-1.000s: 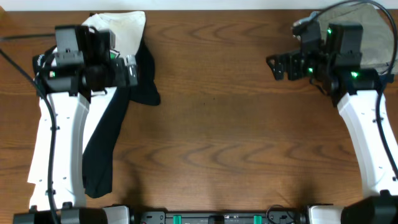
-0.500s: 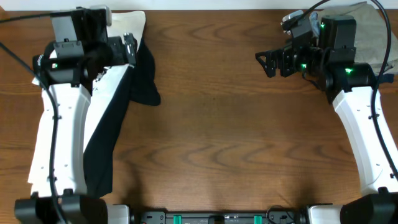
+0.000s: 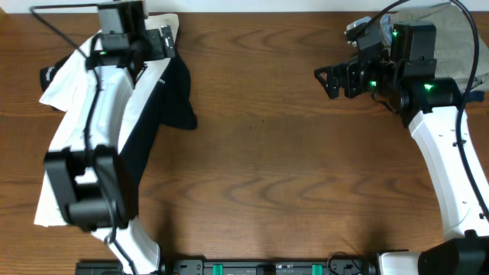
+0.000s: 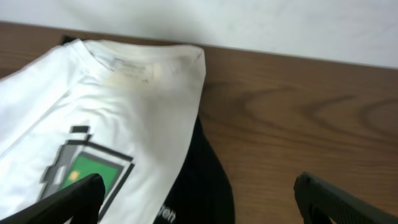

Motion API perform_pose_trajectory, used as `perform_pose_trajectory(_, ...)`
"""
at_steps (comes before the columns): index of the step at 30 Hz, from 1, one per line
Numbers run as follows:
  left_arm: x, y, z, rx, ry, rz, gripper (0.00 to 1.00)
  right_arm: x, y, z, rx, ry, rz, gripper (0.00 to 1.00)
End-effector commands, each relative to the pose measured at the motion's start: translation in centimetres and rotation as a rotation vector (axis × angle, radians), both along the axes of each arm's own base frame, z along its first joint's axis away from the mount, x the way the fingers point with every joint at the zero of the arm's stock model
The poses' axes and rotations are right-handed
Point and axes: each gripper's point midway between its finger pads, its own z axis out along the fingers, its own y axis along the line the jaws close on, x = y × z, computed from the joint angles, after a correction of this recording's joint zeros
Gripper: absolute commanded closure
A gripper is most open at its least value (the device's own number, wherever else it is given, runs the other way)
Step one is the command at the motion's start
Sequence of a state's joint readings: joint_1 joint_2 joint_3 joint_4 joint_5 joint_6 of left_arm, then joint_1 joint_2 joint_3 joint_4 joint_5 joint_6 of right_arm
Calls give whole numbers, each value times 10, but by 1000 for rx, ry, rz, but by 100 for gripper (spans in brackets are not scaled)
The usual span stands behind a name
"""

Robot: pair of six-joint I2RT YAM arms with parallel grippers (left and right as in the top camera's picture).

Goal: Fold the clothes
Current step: 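Move the left gripper to the white T-shirt collar, right gripper forward, then grasp the white T-shirt near the collar with the left gripper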

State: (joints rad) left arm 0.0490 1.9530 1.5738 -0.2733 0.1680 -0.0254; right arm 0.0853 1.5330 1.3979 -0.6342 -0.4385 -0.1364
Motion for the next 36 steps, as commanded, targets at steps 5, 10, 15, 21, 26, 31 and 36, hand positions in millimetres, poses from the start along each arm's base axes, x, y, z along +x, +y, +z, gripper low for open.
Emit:
perform_pose_trajectory(5, 33, -11, -58, 57, 3, 19, 2, 3, 0, -18, -20, 47, -9, 5)
perform_pose_trajectory(10, 51, -10, -86, 102, -25, 53, 2, 7, 0, -34, -24, 87, -9, 5)
perform_pose_trajectory(15, 66, -3, -111, 128, 1, 84, 2, 10, 1, -48, -27, 120, -9, 5)
perform_pose_trajectory(21, 77, 3, -126, 156, 20, 112, 3, 13, 1, -56, -22, 139, -16, 5)
perform_pose_trajectory(26, 78, 12, -123, 188, 11, 150, 21, 14, 1, -59, -23, 144, -16, 6)
perform_pose_trajectory(31, 80, 13, -120, 177, -2, 161, 37, 16, 1, -57, -21, 132, -16, 6)
perform_pose_trajectory(36, 87, 8, -112, 168, -50, 161, 37, 19, 2, -55, -9, 125, -28, 6)
